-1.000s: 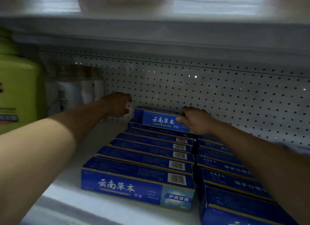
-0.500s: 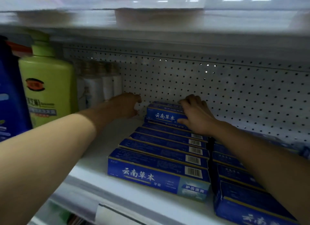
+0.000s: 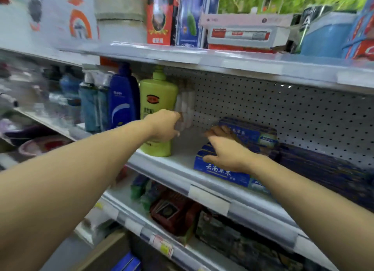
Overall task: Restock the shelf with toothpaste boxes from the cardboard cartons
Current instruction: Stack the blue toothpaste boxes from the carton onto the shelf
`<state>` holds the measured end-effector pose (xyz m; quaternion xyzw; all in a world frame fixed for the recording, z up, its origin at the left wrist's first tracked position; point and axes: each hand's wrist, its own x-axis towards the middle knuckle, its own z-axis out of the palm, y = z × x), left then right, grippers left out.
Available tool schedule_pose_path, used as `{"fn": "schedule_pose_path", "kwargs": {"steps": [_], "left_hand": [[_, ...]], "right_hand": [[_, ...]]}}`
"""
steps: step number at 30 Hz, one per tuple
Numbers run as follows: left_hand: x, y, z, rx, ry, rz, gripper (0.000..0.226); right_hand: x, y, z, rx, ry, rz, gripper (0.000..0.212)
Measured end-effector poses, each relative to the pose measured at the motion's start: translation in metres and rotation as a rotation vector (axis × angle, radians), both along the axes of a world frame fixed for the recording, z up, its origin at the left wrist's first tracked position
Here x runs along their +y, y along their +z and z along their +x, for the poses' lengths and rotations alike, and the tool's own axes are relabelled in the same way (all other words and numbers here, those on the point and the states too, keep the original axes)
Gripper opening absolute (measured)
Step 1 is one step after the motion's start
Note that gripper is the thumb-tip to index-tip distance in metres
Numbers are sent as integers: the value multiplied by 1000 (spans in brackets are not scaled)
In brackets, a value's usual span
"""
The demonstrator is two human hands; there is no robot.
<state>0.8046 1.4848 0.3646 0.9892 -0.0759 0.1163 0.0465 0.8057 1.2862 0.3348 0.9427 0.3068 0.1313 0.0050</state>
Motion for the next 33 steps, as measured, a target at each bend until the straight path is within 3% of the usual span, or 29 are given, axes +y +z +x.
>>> {"fn": "schedule_pose_path", "kwargs": {"steps": [8, 17, 25, 33], "left_hand": [[84, -46, -119, 113, 77, -73, 48], [161, -162, -218, 348, 235, -164, 49], [201, -286, -259, 578, 393, -226, 51], [208, -399, -248, 729, 476, -272, 51]], "right_hand": [[96, -49, -91, 83, 173, -57, 64], [168, -147, -153, 287, 310, -155, 65], [198, -256, -144, 507, 337, -281, 65], [199, -373, -84, 657, 273, -416, 57]]}}
